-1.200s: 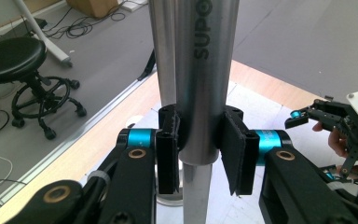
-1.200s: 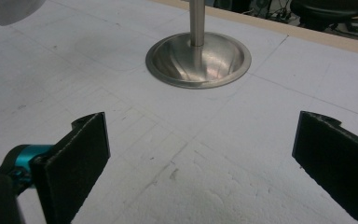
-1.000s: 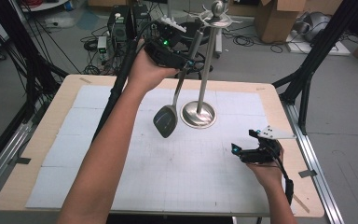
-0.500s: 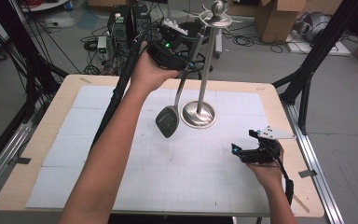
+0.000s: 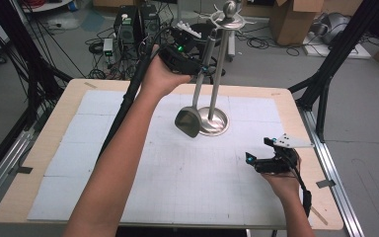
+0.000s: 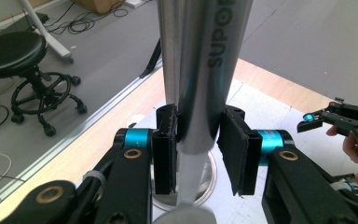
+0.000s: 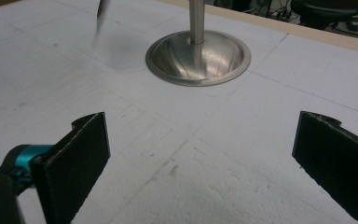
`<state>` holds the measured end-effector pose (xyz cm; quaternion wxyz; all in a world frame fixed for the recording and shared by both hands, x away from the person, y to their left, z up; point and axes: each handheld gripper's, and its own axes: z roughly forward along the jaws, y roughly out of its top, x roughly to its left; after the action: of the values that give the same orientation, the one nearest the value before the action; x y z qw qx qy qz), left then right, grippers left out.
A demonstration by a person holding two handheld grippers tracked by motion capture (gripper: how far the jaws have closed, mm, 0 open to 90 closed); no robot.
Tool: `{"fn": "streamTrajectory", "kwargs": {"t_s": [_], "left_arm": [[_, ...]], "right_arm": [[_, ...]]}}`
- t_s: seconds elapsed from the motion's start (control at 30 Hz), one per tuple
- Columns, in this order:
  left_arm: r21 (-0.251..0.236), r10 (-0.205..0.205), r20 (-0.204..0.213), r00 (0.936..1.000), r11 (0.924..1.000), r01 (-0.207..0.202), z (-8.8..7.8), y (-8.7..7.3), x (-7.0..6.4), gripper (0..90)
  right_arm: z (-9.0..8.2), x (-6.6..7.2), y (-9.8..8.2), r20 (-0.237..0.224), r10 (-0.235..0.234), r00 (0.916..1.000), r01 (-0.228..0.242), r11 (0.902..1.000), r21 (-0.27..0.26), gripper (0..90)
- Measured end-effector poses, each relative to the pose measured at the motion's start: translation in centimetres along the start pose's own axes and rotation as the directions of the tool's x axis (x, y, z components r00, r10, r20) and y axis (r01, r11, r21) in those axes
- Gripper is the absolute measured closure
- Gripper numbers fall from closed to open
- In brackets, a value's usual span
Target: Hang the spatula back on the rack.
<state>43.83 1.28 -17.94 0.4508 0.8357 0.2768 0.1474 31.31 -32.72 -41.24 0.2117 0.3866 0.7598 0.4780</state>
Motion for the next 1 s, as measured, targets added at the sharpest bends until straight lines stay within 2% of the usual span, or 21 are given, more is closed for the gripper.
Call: {"fn": "streamTrajectory", "kwargs": {"t_s": [0.07, 0.17, 0.3, 0.37, 0.6, 0.63, 0.67, 0.93, 1.0], "left_arm": [[0.003, -0.002, -0.007, 1.0, 1.0, 0.002, -0.1, 0.0, 0.2, 65.3], [0.026, -0.008, -0.033, 0.9994, 0.9996, 0.009, -0.3, -0.2, 0.7, 59.1], [0.019, -0.014, -0.043, 0.999, 0.9997, 0.015, -0.7, -0.3, 0.8, 55.3], [0.002, -0.019, -0.035, 0.9992, 0.9998, 0.019, -0.9, -0.4, 0.9, 55.5], [0.02, -0.028, -0.03, 0.9992, 0.9994, 0.029, -1.7, -1.7, 1.4, 55.8], [0.033, -0.025, -0.048, 0.9986, 0.9991, 0.027, -2.0, -1.9, 1.5, 55.3], [0.033, -0.025, -0.048, 0.9986, 0.9991, 0.027, -2.0, -1.9, 1.5, 54.9], [-0.02, -0.051, -0.041, 0.9979, 0.9985, 0.05, -3.6, -3.0, 1.6, 52.6], [-0.03, -0.056, -0.035, 0.9978, 0.998, 0.055, -4.0, -3.4, 1.6, 49.4]], "right_arm": [[0.0, 0.0, 0.0, 0.001, 0.003, 1.0, -0.003, 1.0, -0.001, 2.7], [0.0, -0.1, -0.1, 0.001, 0.006, 1.0, -0.006, 1.0, 0.0, 2.8], [0.1, -0.1, -0.1, 0.002, 0.001, 1.0, -0.001, 1.0, 0.004, 2.8], [0.1, -0.1, 0.0, 0.001, 0.004, 1.0, -0.004, 1.0, 0.002, 2.8], [0.1, 0.0, 0.0, 0.001, 0.002, 1.0, -0.002, 1.0, 0.005, 2.8], [0.1, 0.0, 0.0, 0.002, -0.002, 1.0, 0.002, 1.0, 0.005, 2.7], [0.1, 0.0, 0.0, 0.002, -0.002, 1.0, 0.002, 1.0, 0.005, 2.7], [0.2, 0.1, 0.0, 0.002, -0.006, 1.0, 0.006, 0.9999, 0.01, 2.8], [0.2, 0.1, 0.0, 0.002, -0.005, 1.0, 0.005, 0.9999, 0.011, 2.8]]}}
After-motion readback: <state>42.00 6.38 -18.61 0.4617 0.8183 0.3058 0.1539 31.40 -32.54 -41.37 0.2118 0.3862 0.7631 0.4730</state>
